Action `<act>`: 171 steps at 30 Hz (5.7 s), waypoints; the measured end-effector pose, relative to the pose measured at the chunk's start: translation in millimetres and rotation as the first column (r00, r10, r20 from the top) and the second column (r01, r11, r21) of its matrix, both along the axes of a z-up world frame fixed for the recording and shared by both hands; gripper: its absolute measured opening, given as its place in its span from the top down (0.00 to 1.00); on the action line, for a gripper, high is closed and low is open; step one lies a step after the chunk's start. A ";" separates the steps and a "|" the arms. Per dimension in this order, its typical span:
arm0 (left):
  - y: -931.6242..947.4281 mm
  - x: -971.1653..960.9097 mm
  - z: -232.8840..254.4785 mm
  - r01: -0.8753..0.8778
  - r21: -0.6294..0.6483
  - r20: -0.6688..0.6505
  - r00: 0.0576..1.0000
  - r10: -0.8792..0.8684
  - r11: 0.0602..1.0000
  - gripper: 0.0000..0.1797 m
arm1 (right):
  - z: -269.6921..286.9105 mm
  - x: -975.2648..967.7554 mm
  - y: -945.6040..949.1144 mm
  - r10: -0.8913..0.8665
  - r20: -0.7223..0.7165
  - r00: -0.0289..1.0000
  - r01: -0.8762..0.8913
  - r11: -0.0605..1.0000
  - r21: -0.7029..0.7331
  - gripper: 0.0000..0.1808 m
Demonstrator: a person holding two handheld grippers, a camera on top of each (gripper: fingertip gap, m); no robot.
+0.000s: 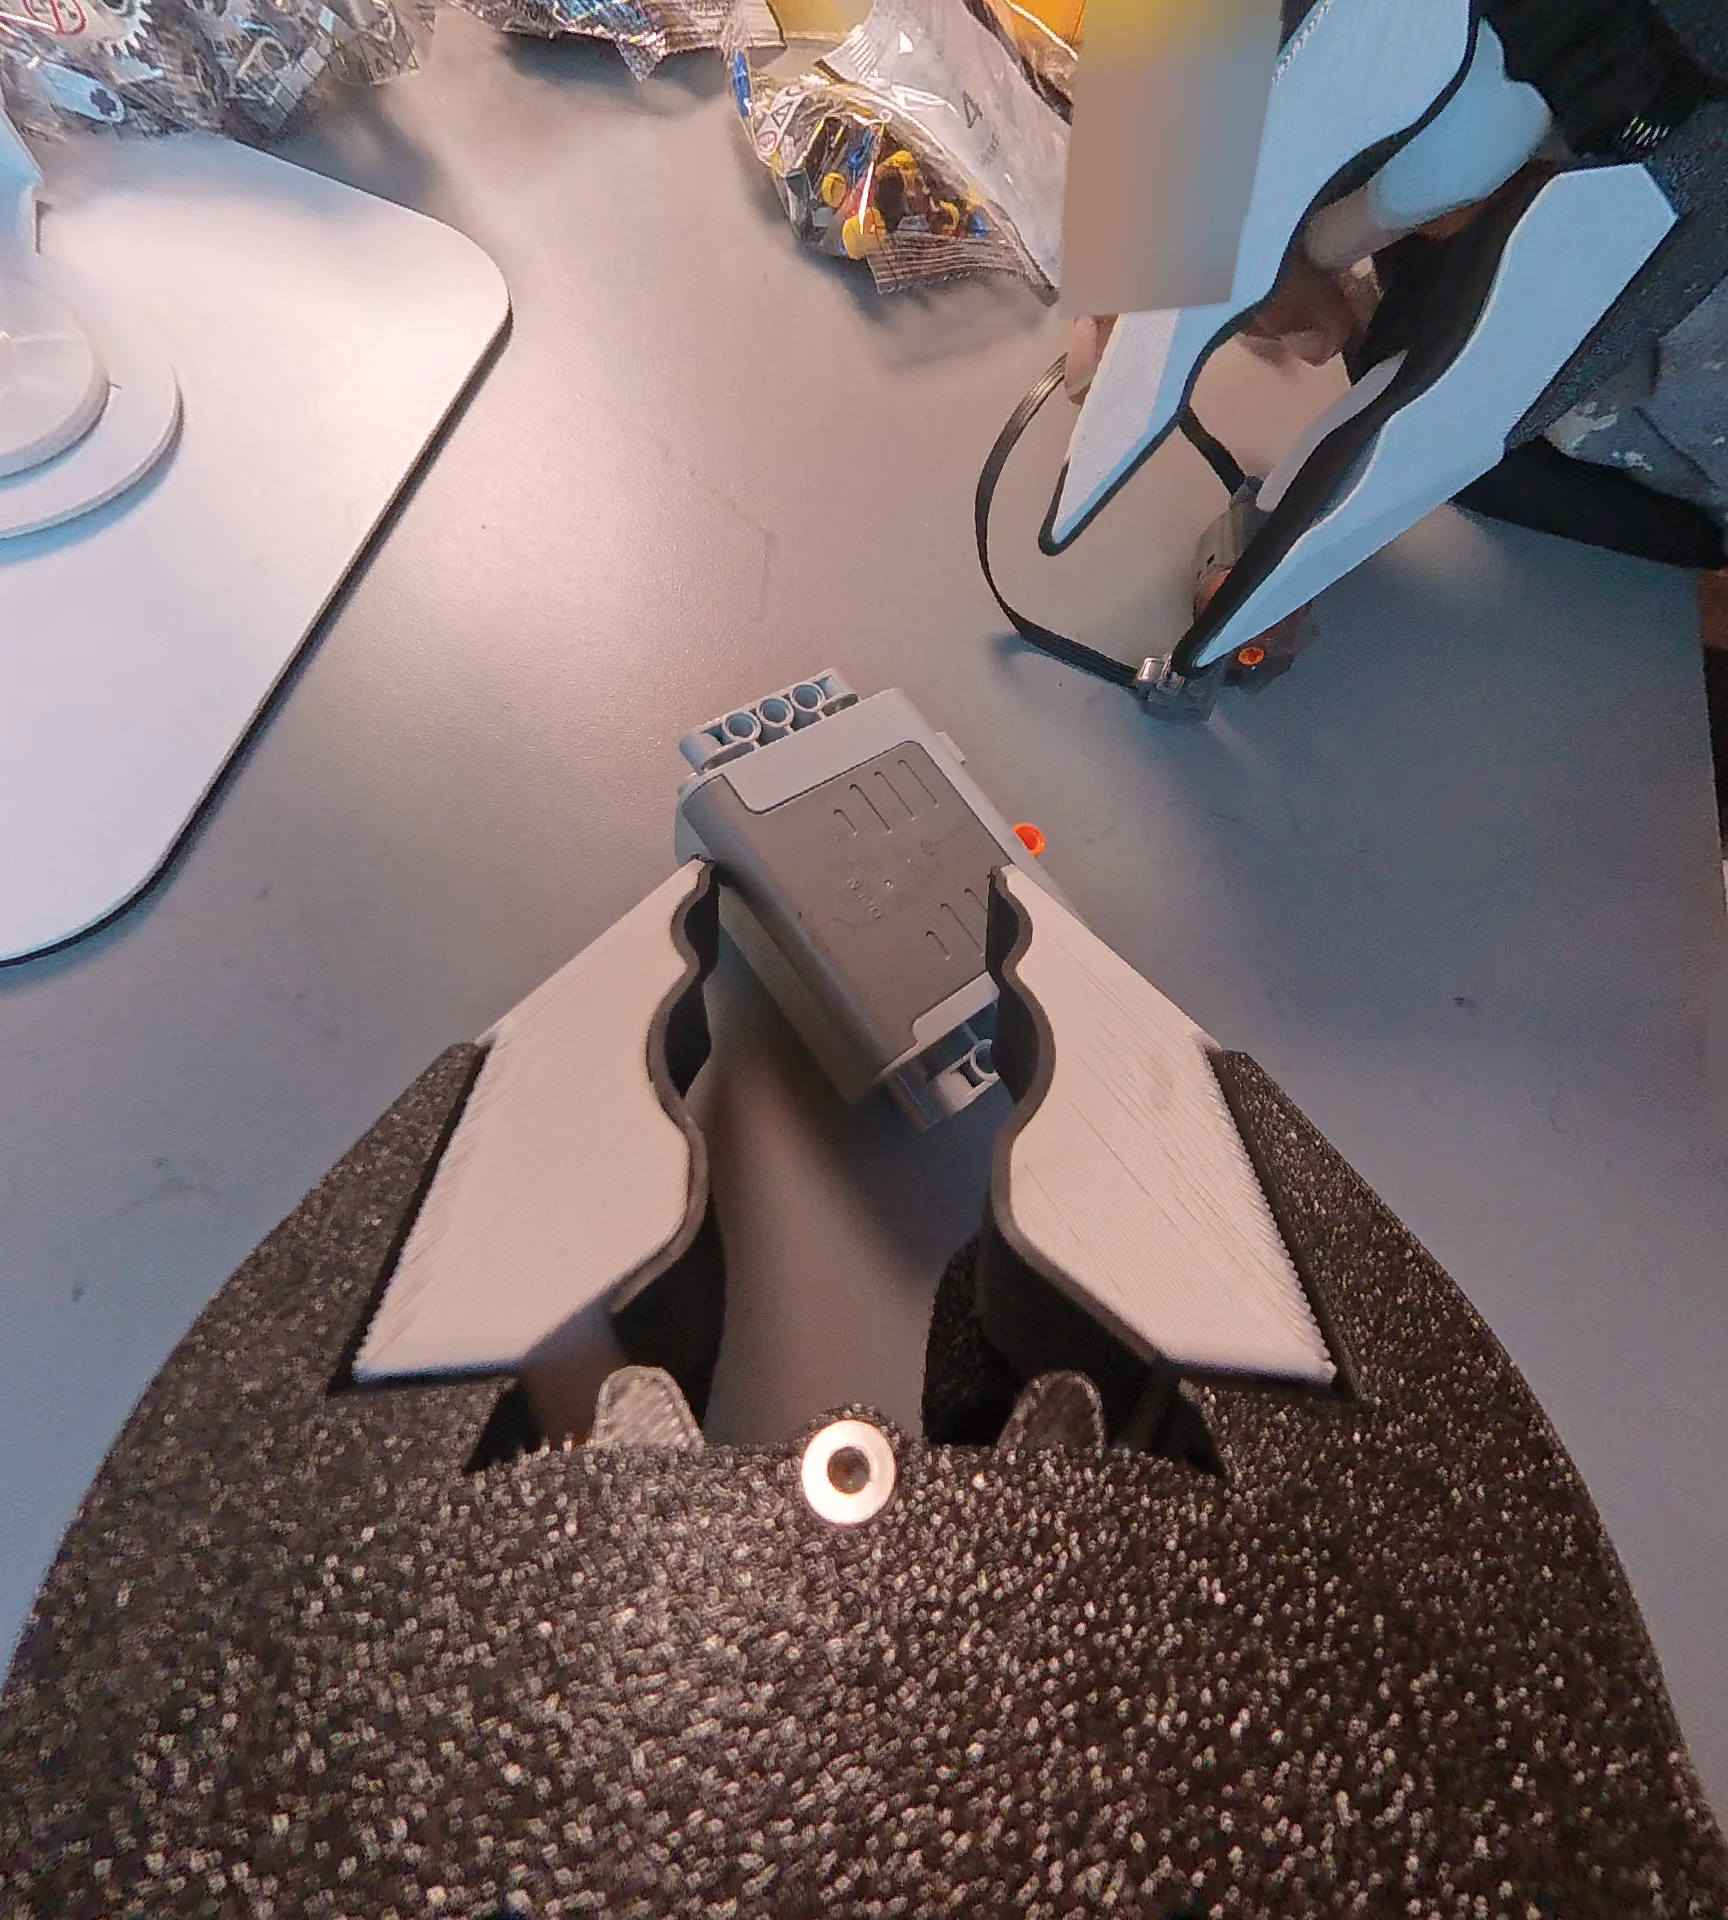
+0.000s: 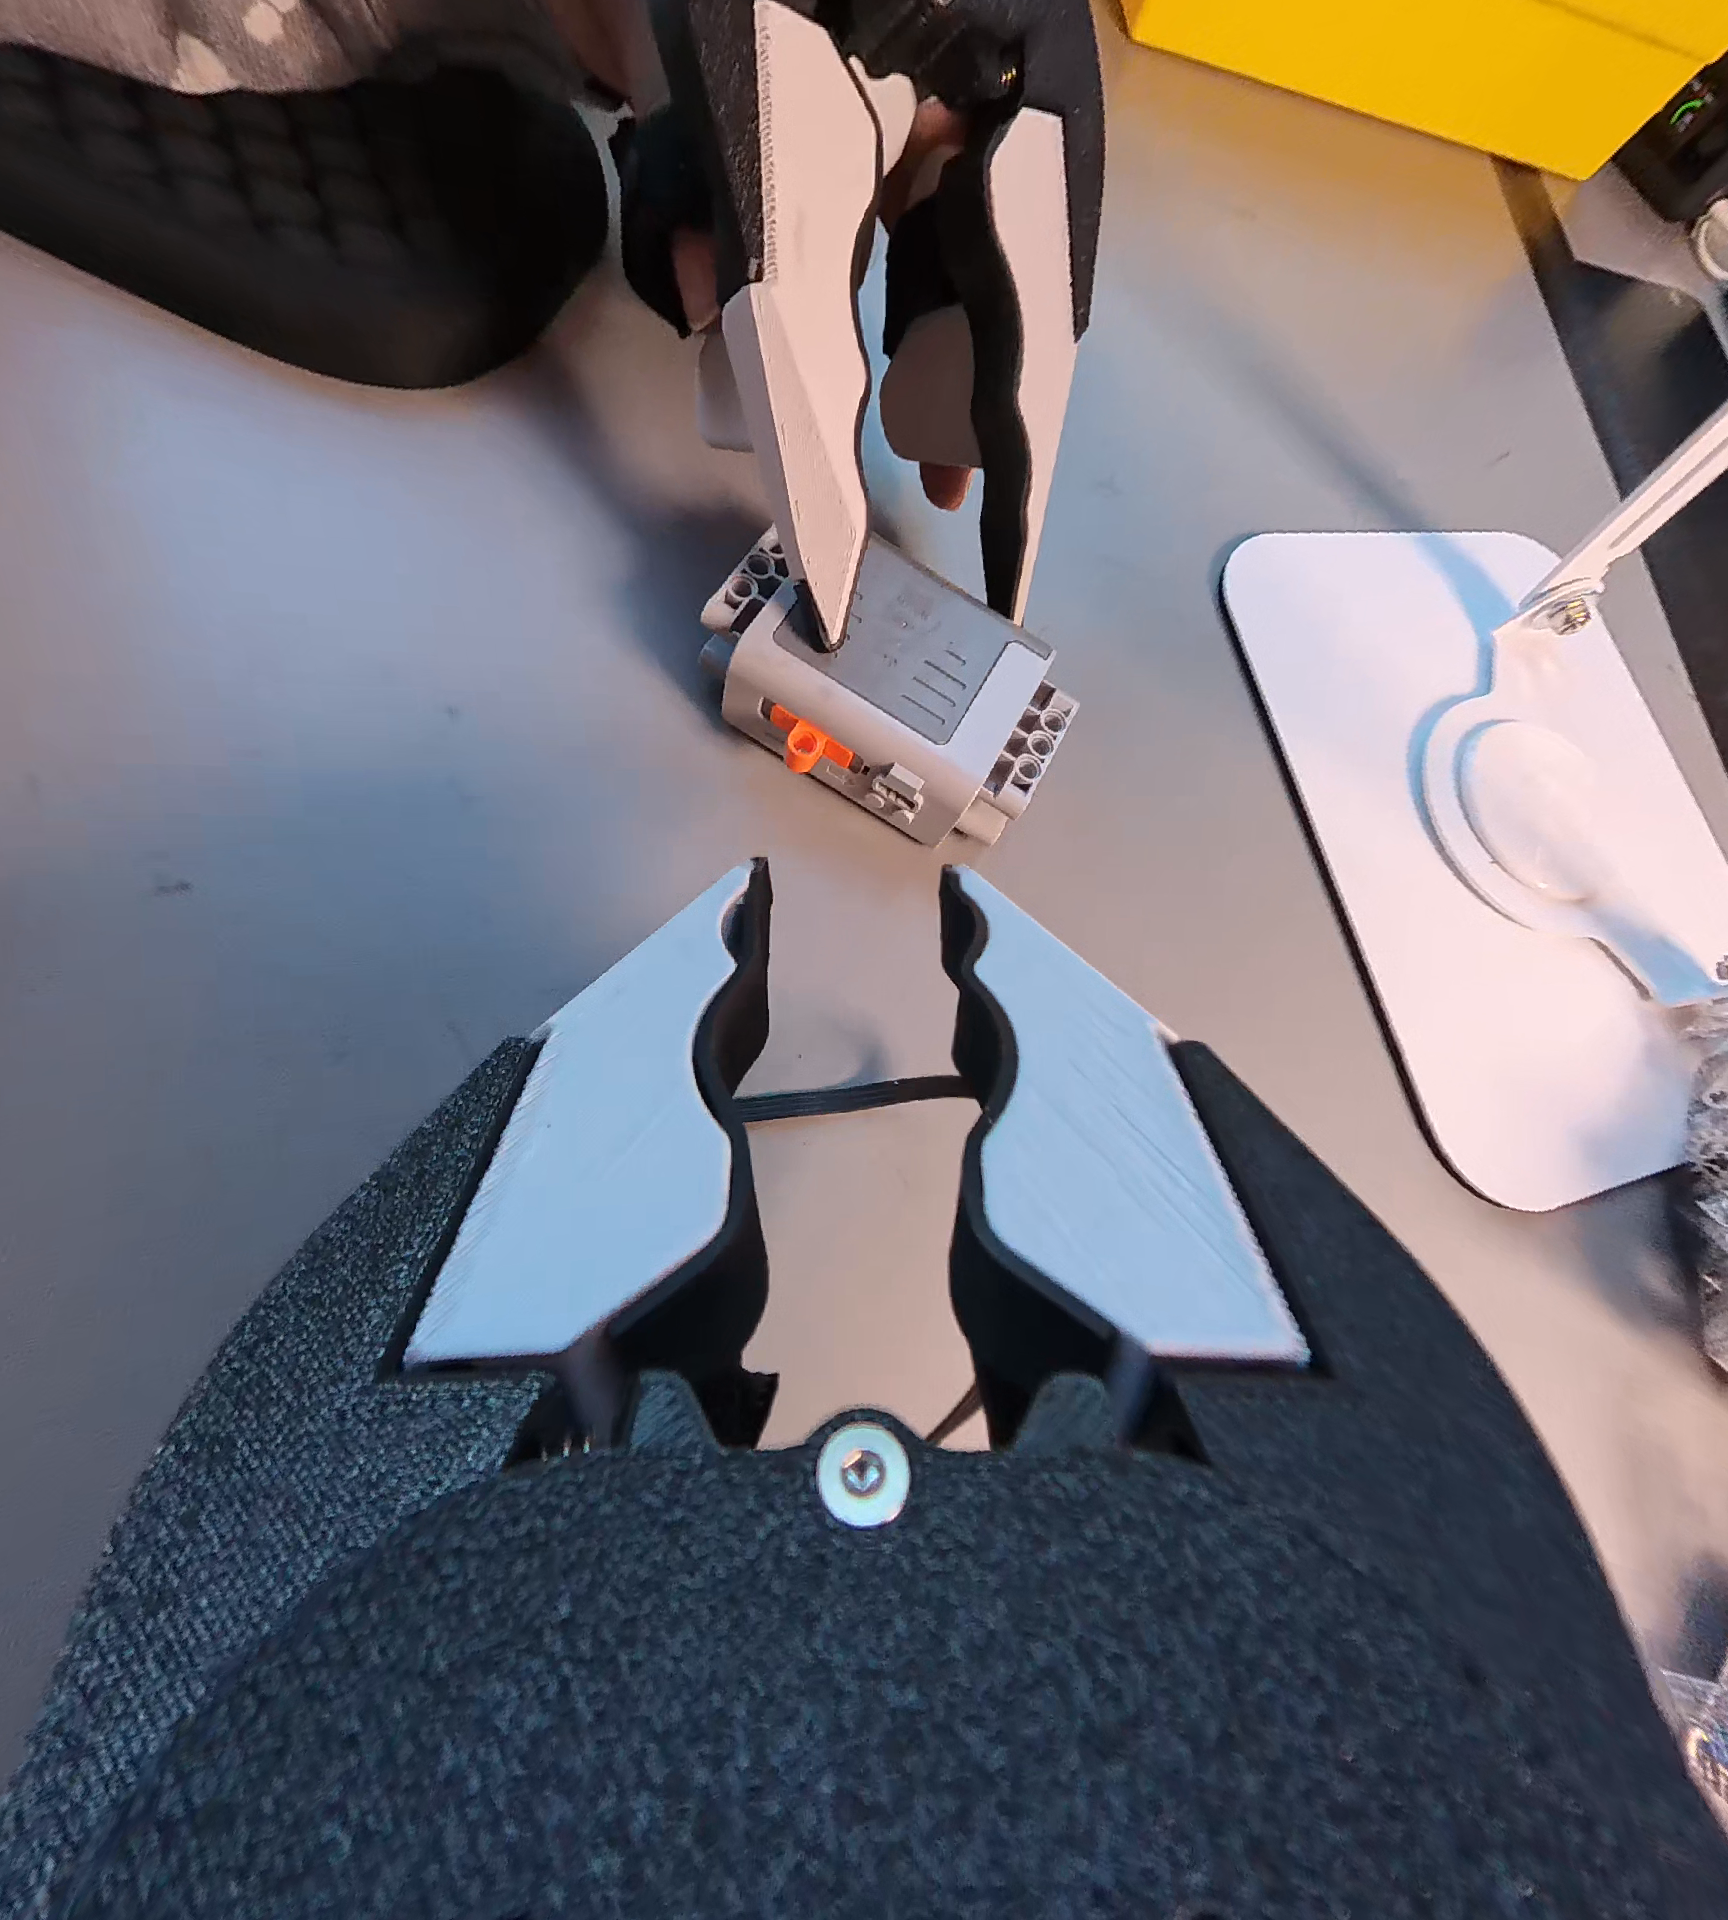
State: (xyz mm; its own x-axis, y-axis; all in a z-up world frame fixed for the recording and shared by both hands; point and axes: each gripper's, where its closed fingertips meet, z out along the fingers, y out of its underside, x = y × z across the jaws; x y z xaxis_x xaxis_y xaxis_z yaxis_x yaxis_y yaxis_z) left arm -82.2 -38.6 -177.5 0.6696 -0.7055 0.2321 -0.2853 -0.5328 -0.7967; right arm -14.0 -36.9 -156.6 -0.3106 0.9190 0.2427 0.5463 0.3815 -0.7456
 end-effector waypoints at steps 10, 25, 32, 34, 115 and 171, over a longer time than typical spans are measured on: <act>0.6 -0.4 -0.7 0.002 -0.016 0.037 0.999 -0.001 1.000 0.73 | -11.1 0.2 1.0 -0.006 0.040 0.999 0.006 1.000 0.006 0.85; 0.9 -0.2 -1.0 0.001 -0.031 0.051 0.999 0.000 1.000 0.73 | -17.8 33.4 1.2 0.096 0.134 0.986 -0.076 0.986 -0.152 0.79; 1.0 -0.2 0.6 -0.002 -0.003 0.019 1.000 0.002 1.000 0.73 | -38.6 39.0 -13.4 0.122 0.285 0.951 -0.097 0.990 -0.098 0.82; 1.1 -0.3 1.2 -0.001 0.010 0.006 1.000 0.001 1.000 0.73 | -39.6 40.4 -14.2 0.121 0.299 0.946 -0.101 0.991 -0.084 0.85; 12.1 53.6 56.9 -0.057 0.459 -0.044 0.995 0.087 0.887 0.98 | 48.9 -12.6 3.7 -0.138 -0.248 0.959 0.037 0.926 -0.375 0.92; 35.8 36.7 84.0 -0.218 0.701 -0.173 0.872 0.458 0.679 1.00 | 75.8 -29.3 26.1 -0.475 -0.373 0.797 0.229 0.809 -0.541 0.89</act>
State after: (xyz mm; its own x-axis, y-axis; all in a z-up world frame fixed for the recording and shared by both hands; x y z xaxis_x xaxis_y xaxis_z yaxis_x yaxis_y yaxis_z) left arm -45.5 -2.8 -93.5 0.8393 -0.3056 -0.4497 -0.4822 -0.0362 -0.8753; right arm -43.4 -10.7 -80.8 0.0990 0.9751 -0.1987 0.1054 -0.2088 -0.9723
